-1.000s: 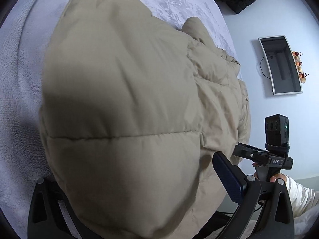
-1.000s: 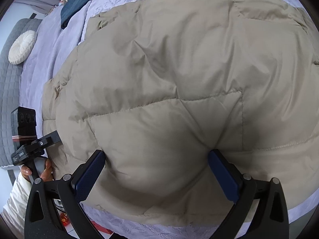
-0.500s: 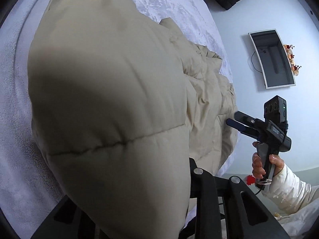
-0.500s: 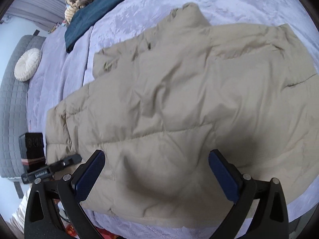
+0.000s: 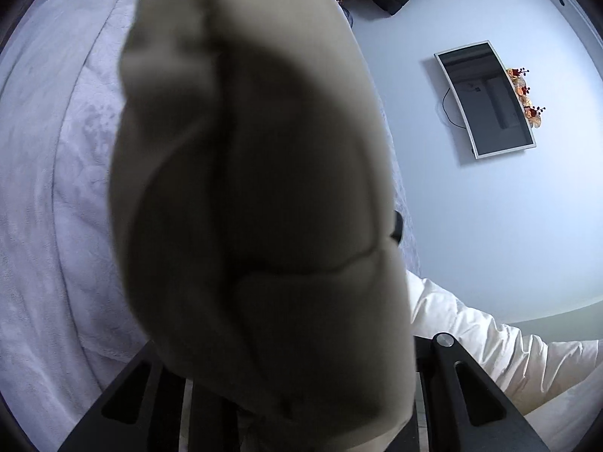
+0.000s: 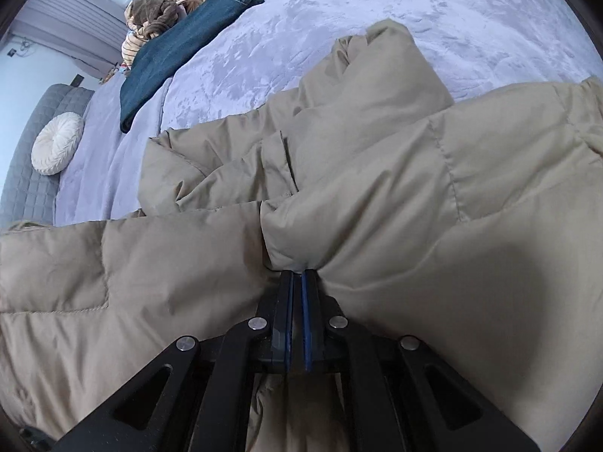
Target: Fold large clothes
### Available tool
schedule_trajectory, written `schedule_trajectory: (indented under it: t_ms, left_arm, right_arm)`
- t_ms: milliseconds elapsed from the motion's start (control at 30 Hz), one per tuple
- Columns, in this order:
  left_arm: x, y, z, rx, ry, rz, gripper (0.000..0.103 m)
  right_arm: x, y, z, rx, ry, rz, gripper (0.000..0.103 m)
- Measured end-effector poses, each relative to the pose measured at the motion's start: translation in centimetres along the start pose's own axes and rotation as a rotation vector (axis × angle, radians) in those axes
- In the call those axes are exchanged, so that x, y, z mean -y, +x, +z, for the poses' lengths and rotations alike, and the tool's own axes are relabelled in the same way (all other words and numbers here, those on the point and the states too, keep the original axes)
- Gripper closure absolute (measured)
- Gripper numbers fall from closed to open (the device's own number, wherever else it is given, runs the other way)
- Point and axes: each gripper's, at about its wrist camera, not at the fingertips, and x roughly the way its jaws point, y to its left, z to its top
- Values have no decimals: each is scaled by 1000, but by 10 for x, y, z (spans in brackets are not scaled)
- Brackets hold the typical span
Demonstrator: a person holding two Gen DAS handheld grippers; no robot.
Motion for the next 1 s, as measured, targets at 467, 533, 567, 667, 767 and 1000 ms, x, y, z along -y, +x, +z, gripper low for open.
schedule_trajectory:
  t_ms: [467,533,567,667,767,1000]
  left_arm:
    - [138,107,39,-149,114,33,54]
    - [148,126,43,-183,121,-14,53]
    - [151,137,45,-200,126,-37,52]
    - [156,172,50,-225,133,-103,33]
    - [155,209,53,-248,126,-80,33]
    - [175,256,24,-224,211,71,33]
  right_arm:
    - [80,-58,3,-18,132,229,100]
    - [106,-86,-11,20,174,238,100]
    - [118,-96,-18,33,195,238,100]
    - [154,-123,-43,72,273,237,100]
    - [181,-141,-69,95,343,229,100]
    - [193,-191,-126,144,378,193,49]
